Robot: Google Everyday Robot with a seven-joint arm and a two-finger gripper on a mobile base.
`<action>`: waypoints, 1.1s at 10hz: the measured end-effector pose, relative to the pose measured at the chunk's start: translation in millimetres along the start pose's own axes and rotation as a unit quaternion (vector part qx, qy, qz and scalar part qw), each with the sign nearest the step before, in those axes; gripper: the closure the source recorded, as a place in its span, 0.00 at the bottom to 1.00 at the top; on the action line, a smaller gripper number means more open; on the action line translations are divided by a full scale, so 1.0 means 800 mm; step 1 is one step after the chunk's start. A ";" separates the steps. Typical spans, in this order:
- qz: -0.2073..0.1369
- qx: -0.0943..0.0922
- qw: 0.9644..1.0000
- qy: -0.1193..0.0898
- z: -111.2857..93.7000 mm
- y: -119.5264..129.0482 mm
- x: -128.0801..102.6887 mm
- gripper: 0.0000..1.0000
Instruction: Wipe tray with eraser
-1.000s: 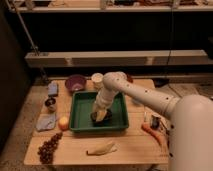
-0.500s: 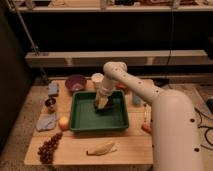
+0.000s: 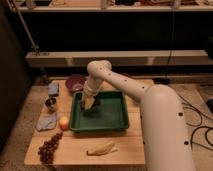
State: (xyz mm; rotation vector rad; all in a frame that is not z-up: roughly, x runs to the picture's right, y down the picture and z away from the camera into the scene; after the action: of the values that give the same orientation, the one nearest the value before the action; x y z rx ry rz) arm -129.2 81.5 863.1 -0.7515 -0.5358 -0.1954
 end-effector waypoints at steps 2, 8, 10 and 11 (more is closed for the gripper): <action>-0.015 -0.011 1.000 -0.007 0.009 0.035 -0.024 1.00; -0.023 -0.042 0.999 -0.013 0.020 0.119 0.026 1.00; 0.003 -0.040 0.999 -0.010 0.014 0.119 0.075 1.00; 0.011 -0.035 0.999 -0.010 0.011 0.110 0.087 1.00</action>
State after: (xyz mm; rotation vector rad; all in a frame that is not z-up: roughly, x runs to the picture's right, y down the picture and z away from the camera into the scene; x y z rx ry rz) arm -42.5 152.4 852.4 -0.8280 -0.5415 -0.1877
